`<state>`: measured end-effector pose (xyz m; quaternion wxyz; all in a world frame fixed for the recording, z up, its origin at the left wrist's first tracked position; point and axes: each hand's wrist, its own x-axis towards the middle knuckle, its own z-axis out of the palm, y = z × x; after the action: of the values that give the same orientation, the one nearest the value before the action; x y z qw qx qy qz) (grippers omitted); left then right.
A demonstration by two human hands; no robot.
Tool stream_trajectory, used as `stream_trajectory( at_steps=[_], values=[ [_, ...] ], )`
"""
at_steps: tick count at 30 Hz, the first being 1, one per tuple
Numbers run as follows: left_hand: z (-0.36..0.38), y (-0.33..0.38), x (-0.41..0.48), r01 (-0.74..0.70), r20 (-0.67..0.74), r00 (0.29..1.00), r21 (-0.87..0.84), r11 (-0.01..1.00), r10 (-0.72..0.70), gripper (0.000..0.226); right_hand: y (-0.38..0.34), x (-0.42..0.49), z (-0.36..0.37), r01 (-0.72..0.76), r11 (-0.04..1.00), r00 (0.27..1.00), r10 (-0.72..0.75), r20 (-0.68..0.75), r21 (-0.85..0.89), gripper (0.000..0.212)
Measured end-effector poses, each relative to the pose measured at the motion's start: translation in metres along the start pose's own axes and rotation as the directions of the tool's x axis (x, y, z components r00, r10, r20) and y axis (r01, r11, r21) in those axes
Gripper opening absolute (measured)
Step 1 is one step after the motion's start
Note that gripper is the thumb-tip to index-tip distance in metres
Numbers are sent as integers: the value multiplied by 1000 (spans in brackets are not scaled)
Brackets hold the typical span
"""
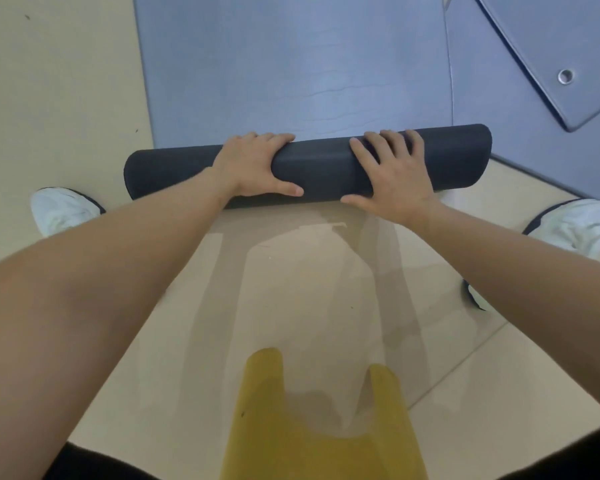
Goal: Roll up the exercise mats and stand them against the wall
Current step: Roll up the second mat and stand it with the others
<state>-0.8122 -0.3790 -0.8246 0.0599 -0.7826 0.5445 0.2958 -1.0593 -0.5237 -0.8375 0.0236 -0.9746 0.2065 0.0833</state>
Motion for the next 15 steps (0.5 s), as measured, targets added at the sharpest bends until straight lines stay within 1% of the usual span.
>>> stream_trajectory(
  at_steps=[3, 5, 6, 8, 10, 11, 12, 15],
  values=[
    [-14, -3, 10, 39, 76, 997, -91, 995, -32, 119, -4, 2, 10, -64, 997, 986, 70, 152, -49, 117],
    [-17, -4, 14, 23, 55, 998, -90, 996, -18, 119, -2, 9, 14, -79, 995, 973, 89, 215, -55, 126],
    [-17, -3, 13, -4, 4, 1000, -55, 998, 4, 117, 1, 14, 15, -76, 996, 970, 84, 230, -42, 127],
    [-10, -4, 9, -58, -178, 982, 49, 997, 66, 105, 8, 25, 15, -73, 997, 969, 72, 234, -4, 130],
    [1, -6, 0, -88, -404, 906, 119, 989, 129, 86, 17, 40, 11, -73, 997, 969, 62, 240, 37, 133],
    [6, -5, -4, -91, -475, 868, 137, 986, 146, 80, 21, 48, 8, -69, 996, 966, 53, 254, 54, 135],
    [12, -4, -7, -83, -496, 856, 152, 985, 149, 80, 26, 55, 5, -61, 996, 962, 41, 271, 67, 136],
    [21, -2, -4, -23, -404, 909, 190, 982, 100, 102, 38, 73, -3, -14, 996, 946, -16, 323, 91, 139]
  ],
)
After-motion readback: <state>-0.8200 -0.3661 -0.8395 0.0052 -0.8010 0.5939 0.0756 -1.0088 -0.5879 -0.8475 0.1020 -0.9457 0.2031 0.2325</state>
